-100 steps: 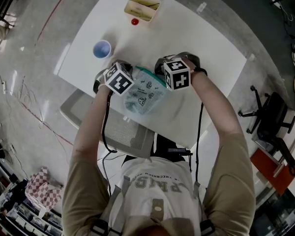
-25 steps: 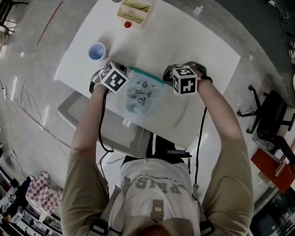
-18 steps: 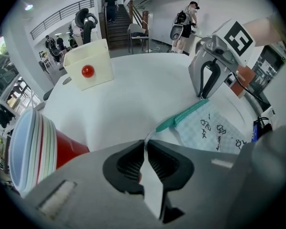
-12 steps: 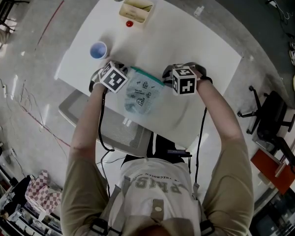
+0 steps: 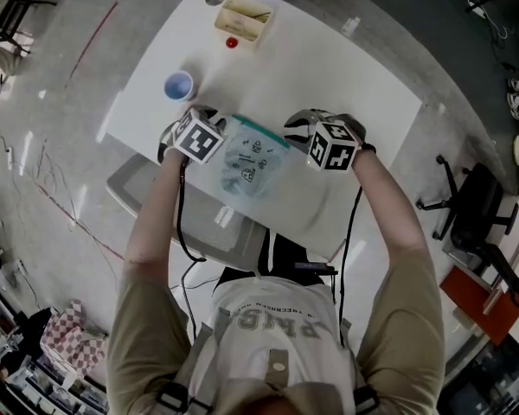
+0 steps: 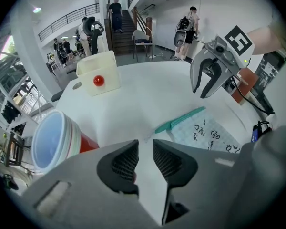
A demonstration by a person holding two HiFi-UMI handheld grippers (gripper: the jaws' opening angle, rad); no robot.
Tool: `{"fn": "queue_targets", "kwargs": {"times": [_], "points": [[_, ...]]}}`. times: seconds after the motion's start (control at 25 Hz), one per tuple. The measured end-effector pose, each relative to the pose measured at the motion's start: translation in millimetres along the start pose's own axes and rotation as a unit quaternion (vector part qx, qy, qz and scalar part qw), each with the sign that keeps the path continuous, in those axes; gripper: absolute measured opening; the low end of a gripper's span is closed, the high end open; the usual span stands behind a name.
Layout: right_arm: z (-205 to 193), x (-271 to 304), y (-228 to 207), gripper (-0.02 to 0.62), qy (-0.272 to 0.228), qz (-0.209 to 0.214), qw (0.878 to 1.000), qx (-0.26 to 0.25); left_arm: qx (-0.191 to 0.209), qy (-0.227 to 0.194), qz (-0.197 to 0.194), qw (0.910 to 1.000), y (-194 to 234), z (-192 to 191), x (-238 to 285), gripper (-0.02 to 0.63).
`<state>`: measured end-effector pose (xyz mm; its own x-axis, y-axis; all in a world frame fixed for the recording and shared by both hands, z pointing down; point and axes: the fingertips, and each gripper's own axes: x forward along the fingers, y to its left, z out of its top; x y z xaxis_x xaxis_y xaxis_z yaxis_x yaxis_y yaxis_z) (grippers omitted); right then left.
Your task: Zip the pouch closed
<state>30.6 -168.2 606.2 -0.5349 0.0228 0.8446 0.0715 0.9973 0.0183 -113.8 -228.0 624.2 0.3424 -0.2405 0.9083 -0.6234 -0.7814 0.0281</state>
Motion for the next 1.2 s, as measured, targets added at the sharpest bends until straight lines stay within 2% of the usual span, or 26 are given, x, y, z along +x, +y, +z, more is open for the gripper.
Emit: {"fn": "queue_targets", "kwargs": {"times": [0.12, 0.28, 0.4, 0.52, 0.68, 0.92, 1.08, 1.2], "points": [[15, -17, -11, 0.106, -0.039, -0.06, 0.997, 0.023, -0.016, -0.027, 0.021, 0.9993, 3, 7, -17, 0.103], [38, -45, -19, 0.124, -0.1, -0.136, 0.984, 0.056, -0.035, -0.073, 0.05, 0.9955, 4, 20, -46, 0.103], [54, -67, -20, 0.135, -0.145, -0.186, 0.967, 0.09, -0.051, -0.106, 0.069, 0.9907, 0, 24, -69, 0.103], [73, -96, -19, 0.135, -0.198, -0.253, 0.94, 0.111, -0.075, -0.15, 0.095, 0.9813, -7, 30, -97, 0.103], [103, -138, -17, 0.135, -0.274, -0.328, 0.893, 0.142, -0.098, -0.218, 0.138, 0.961, -16, 43, -140, 0.103], [120, -177, 7, 0.135, -0.336, -0.397, 0.83, 0.199, -0.141, -0.296, 0.181, 0.9272, -45, 41, -188, 0.103], [124, -199, 26, 0.132, -0.358, -0.432, 0.799, 0.216, -0.173, -0.34, 0.196, 0.9034, -69, 36, -215, 0.092], [129, -216, 39, 0.123, -0.367, -0.457, 0.781, 0.214, -0.191, -0.368, 0.214, 0.8845, -83, 34, -233, 0.086]]}}
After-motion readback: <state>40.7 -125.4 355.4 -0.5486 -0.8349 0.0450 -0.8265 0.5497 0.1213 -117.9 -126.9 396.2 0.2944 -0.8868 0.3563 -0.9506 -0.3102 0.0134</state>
